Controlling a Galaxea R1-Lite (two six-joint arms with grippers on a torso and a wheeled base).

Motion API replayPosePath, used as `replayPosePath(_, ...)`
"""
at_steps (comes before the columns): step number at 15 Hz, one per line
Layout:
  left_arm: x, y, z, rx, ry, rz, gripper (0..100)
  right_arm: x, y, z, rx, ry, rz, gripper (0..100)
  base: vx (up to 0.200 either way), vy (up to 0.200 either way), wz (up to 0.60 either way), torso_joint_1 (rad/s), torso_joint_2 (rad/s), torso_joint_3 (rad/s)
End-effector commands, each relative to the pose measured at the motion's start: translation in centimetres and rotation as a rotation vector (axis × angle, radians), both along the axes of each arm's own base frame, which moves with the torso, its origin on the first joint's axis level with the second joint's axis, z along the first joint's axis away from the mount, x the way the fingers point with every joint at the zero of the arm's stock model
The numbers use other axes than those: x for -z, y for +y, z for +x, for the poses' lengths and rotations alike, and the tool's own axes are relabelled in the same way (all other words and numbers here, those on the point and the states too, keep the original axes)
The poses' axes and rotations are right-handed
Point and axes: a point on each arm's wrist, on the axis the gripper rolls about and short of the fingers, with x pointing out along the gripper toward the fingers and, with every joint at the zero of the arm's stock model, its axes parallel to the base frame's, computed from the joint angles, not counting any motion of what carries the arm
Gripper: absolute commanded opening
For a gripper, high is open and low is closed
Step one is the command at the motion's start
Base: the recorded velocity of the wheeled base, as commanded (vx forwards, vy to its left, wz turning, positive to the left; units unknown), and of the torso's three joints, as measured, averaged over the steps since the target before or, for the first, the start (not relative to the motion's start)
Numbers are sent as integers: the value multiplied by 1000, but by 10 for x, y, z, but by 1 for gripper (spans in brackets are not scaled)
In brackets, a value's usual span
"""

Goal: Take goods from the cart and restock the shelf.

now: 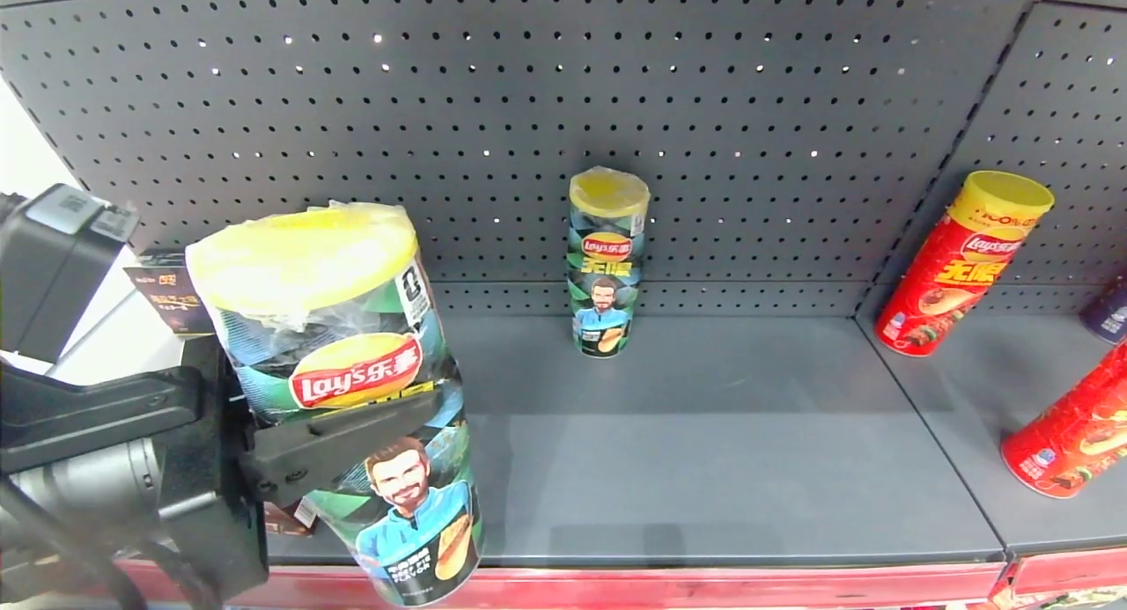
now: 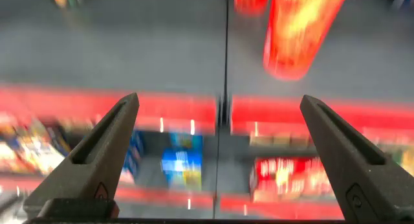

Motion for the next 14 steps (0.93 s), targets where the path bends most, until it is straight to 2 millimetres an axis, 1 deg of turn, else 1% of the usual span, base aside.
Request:
replayPosePath(1, 5, -4, 7, -3, 24, 18, 0, -92, 3, 39, -154, 72, -45, 100, 0, 0, 0, 0, 0, 0)
replayPosePath(2, 7, -4, 8, -3, 28, 21, 0, -92, 8, 52, -313, 130, -75, 100, 0, 0, 0, 0, 0, 0)
replayPosePath(3, 5, -4, 8, -4, 25, 17, 0, -100, 12, 69, -367, 153, -95, 100, 0, 0, 0, 0, 0, 0)
replayPosePath(4, 4, -2, 9, -16, 23, 12, 0, -112, 17, 84, -412, 149, -115, 100, 0, 0, 0, 0, 0, 0)
replayPosePath(5, 4, 2, 11, -39, 22, 13, 0, -120, 25, 99, -475, 175, -122, 100, 0, 0, 0, 0, 0, 0)
replayPosePath(6, 5, 3, 11, -44, 25, 14, 0, -122, 36, 115, -550, 211, -129, 100, 0, 0, 0, 0, 0, 0)
replayPosePath(7, 4, 3, 11, -42, 21, 13, 0, -123, 47, 126, -614, 216, -126, 100, 0, 0, 0, 0, 0, 0)
replayPosePath(10, 2, 3, 11, -40, 14, 8, 0, -122, 75, 160, -698, 247, -102, 100, 0, 0, 0, 0, 0, 0)
replayPosePath(13, 5, 3, 9, -36, 25, 14, 0, -118, 93, 193, -708, 280, -112, 100, 0, 0, 0, 0, 0, 0)
replayPosePath(14, 6, 2, 9, -31, 26, 15, 0, -113, 101, 212, -704, 265, -132, 100, 0, 0, 0, 0, 0, 0)
